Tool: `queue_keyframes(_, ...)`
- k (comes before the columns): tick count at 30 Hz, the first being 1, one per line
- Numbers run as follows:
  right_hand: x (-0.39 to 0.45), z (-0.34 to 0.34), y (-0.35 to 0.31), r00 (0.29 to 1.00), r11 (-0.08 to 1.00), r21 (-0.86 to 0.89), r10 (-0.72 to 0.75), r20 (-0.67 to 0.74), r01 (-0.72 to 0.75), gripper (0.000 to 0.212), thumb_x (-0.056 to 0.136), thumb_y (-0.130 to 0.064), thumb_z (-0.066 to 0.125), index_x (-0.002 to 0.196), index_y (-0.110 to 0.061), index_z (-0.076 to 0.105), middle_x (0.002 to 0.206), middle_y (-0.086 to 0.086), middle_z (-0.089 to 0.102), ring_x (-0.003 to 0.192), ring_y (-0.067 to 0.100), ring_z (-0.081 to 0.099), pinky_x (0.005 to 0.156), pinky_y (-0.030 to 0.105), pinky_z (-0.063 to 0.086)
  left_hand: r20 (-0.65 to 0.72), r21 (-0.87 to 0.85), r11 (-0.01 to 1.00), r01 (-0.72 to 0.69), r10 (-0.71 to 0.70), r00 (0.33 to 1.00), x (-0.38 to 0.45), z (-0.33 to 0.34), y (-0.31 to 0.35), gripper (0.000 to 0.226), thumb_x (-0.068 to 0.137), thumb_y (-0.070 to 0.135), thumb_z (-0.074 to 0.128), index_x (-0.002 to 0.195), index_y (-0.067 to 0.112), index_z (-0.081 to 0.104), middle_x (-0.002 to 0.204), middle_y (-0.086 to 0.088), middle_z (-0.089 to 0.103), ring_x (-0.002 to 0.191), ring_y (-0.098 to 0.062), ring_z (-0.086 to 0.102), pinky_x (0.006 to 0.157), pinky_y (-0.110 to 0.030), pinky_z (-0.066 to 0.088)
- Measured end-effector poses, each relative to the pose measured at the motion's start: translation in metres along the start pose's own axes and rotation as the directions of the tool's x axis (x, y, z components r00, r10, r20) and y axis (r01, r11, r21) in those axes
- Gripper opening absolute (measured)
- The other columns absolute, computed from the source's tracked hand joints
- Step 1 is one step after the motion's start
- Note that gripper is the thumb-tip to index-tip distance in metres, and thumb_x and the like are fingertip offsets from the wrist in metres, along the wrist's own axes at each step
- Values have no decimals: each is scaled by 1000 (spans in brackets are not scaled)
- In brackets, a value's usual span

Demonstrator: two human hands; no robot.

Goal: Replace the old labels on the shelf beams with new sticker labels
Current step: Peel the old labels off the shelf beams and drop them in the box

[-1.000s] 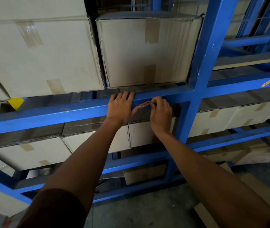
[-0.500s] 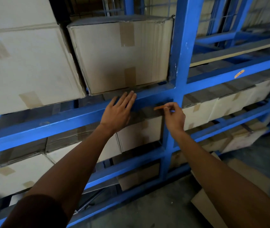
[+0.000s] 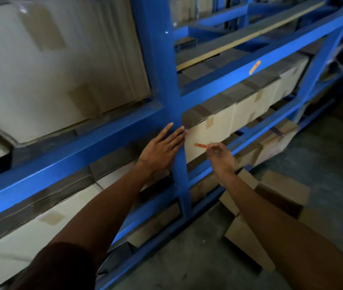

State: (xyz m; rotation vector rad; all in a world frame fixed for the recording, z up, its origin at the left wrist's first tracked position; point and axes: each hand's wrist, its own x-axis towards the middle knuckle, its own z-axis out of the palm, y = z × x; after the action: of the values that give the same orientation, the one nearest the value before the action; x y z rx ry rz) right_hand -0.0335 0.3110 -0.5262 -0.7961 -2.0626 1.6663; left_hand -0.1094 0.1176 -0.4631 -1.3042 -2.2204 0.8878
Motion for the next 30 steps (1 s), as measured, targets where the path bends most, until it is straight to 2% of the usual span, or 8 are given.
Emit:
queue_keyframes(3,12,-23,38,996,995,-55,83,-32,-84,9,92,-34,60,83,-33,60,85,-1,70,77,17,66,61,29,51,139,-79,993,-92,103,985,21,24,37,61,103,33,27,156,5,19,166,-15,13,155,-30,1,118,-53,-20)
queue_keyframes(8,18,-49,104,959,954,-116,269,-83,-278,12,92,-35,57,91,-26,65,98,3,71,93,25,64,83,39,52,302,-231,942,-242,306,903,27,79,95,54,107,26,26,157,6,19,167,-16,12,155,-32,4,113,-48,-25)
queue_keyframes(13,37,-58,153,893,888,-105,438,-101,-447,10,91,-31,59,81,-29,61,87,2,67,89,27,62,74,33,45,392,-307,898,-316,421,818,53,125,138,55,105,21,23,157,6,15,167,-18,6,154,-35,2,117,-48,-21)
queue_keyframes(17,55,-66,187,832,838,-57,528,-169,-543,7,89,-31,61,88,-27,67,95,5,73,94,27,64,79,33,50,280,-449,845,-291,443,852,96,138,168,59,94,23,28,150,12,43,160,-12,34,149,-27,31,124,-41,16)
queue_keyframes(23,99,-91,248,689,731,19,651,-319,-682,10,89,-34,60,89,-27,67,93,5,73,89,26,66,74,34,54,304,-449,753,-480,635,710,204,188,202,62,99,25,37,156,4,24,164,-14,23,155,-26,12,123,-46,-13)
queue_keyframes(25,115,-100,263,646,704,37,670,-367,-709,8,90,-33,59,86,-27,63,94,7,72,88,28,66,78,42,57,169,-392,692,-606,702,692,242,195,205,55,95,20,41,147,3,43,150,-17,47,148,-28,33,123,-48,-10)
queue_keyframes(27,132,-110,279,595,682,89,687,-416,-726,9,89,-31,60,80,-30,60,91,6,73,87,27,66,76,39,57,18,-285,647,-707,741,671,282,193,211,41,83,18,51,119,6,69,112,-10,71,121,-26,62,125,-47,16)
queue_keyframes(30,155,-124,297,527,652,180,721,-450,-737,14,87,-32,62,73,-32,58,86,1,73,83,22,66,67,29,50,-113,-239,589,-772,772,625,347,191,222,17,70,20,66,82,13,76,76,-2,70,84,-21,71,116,-44,39)
